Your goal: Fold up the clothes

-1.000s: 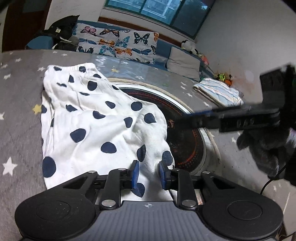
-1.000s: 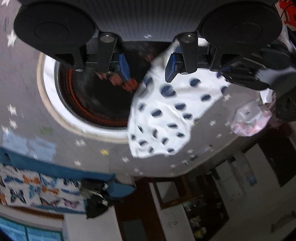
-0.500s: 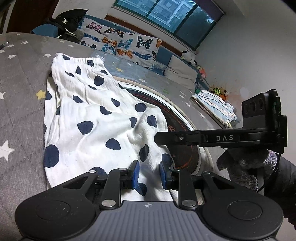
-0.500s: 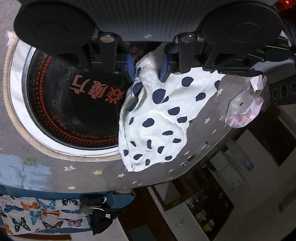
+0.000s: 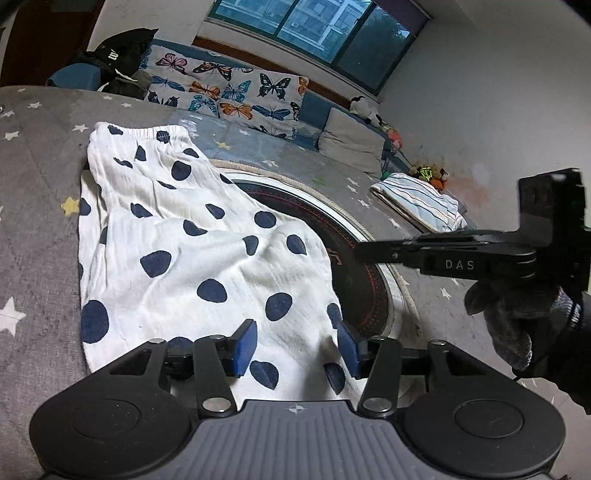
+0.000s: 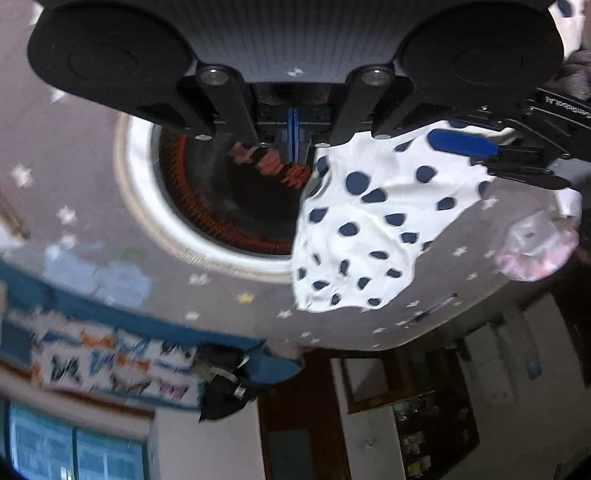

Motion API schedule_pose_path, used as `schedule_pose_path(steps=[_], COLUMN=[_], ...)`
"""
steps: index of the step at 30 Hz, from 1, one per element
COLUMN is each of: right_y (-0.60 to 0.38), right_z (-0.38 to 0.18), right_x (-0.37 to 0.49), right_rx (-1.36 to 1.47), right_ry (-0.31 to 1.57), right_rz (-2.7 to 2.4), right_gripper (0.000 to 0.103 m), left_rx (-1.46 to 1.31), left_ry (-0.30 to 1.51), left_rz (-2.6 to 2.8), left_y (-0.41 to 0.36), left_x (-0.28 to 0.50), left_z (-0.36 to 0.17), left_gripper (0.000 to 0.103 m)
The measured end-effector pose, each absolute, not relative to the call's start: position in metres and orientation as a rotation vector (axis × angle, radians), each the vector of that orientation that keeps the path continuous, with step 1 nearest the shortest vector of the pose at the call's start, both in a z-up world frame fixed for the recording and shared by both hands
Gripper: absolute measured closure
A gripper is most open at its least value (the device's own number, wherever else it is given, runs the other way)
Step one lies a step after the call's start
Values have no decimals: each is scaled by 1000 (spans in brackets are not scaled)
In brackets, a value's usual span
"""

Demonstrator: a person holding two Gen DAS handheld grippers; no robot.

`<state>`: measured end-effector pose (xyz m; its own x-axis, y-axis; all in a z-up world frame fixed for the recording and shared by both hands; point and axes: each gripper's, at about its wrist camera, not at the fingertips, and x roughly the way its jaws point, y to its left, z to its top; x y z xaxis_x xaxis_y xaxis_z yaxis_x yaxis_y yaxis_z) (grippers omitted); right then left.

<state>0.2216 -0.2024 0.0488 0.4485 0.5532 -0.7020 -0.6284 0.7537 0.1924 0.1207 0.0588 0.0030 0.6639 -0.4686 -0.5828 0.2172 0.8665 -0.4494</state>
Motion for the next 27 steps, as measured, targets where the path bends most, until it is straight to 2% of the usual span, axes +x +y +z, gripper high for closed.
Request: schedule_pose_path(steps=[5, 7, 11, 14, 18, 21, 23, 25, 27], right_y=[-201, -196, -188, -184, -180, -182, -183, -185, -187], right_z=[34, 29, 23, 21, 28, 30, 27, 30, 38], right_x=[225, 224, 221, 216, 206, 200, 201, 202, 201], right_rx=[-8, -7, -33, -65, -177, -244, -262, -260, -254], right_ry=[895, 903, 902, 896, 847, 839, 851, 852, 819], right_rz=[794, 800, 802, 797, 744, 715, 709, 696, 683], right_gripper=[93, 87, 87, 96, 99, 99, 98, 90, 88], left_rx=[-353, -358, -358, -328, -276, -265, -255, -240, -222], left_ry=[751, 743, 726, 707, 728, 729, 731, 729, 716], left_rz=[-369, -349, -305, -251, -190, -170, -156, -119, -99], left_y=[67, 73, 84, 89, 93, 101, 105, 110, 115], left_x=[115, 116, 121, 127, 140, 143, 145, 145, 147], left_z=[7, 10, 15, 17, 13, 12, 13, 18, 25], left_gripper=[49, 48, 48, 48, 52, 59, 60, 60, 59])
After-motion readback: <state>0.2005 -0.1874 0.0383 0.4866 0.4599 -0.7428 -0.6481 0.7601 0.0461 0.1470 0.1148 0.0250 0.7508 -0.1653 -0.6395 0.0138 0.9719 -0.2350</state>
